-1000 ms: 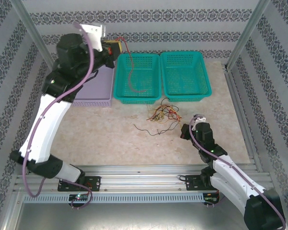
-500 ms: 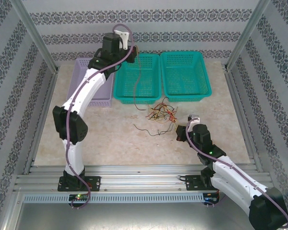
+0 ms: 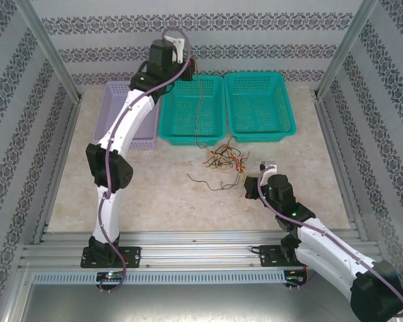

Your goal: Untangle the cables

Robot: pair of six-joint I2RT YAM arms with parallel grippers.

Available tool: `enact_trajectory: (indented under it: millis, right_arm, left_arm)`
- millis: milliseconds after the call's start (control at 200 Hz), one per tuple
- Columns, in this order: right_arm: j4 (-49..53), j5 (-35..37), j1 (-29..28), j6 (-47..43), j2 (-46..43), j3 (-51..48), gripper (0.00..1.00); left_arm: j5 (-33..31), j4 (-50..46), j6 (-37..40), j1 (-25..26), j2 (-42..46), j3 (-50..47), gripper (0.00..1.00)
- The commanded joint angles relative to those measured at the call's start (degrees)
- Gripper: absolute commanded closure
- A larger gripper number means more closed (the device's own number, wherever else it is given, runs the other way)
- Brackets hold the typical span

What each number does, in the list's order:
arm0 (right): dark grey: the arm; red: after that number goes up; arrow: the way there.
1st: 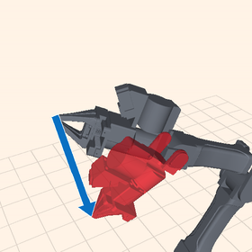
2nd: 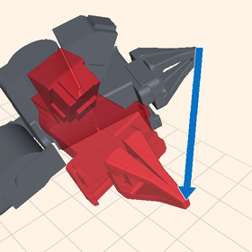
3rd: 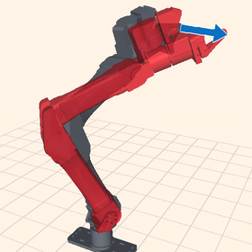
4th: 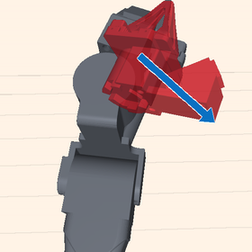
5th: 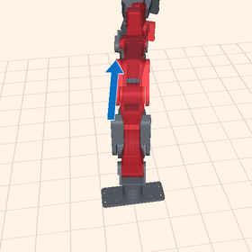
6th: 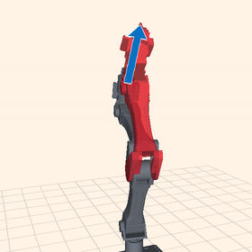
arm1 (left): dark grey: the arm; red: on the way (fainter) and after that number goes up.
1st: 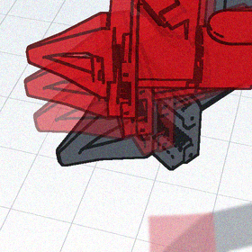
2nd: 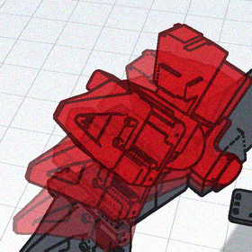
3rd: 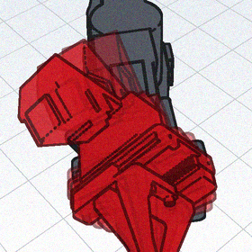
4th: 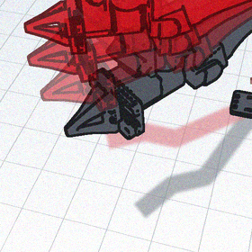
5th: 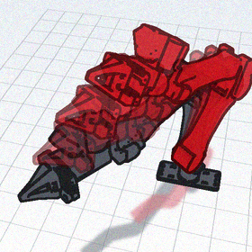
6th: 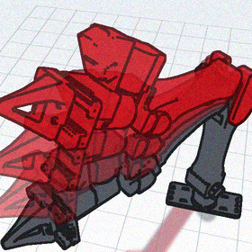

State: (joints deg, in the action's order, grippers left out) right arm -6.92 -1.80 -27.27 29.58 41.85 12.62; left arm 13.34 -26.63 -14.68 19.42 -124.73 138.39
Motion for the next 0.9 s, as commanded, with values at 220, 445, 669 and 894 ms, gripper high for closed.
enact_trajectory:
  millis: [220,445,669,894]
  right_arm:
    - [-3.3,0.2,-1.1,-1.0,2.6,1.4,1.0]
    - [-3.9,0.4,-1.2,-1.2,3.5,1.5,1.0]
    - [-3.9,0.4,-1.3,-1.5,3.8,1.5,1.0]
    - [-3.1,0.5,-1.3,-1.5,1.9,1.3,1.0]
  left_arm:
    - [1.8,1.0,-3.0,-0.2,11.8,4.4,1.0]
    - [1.2,2.4,-1.7,-0.2,11.9,4.2,1.0]
    - [1.0,0.9,-1.3,-0.2,6.0,4.3,1.0]
    - [0.8,-2.8,-0.8,0.3,-0.4,1.5,1.0]
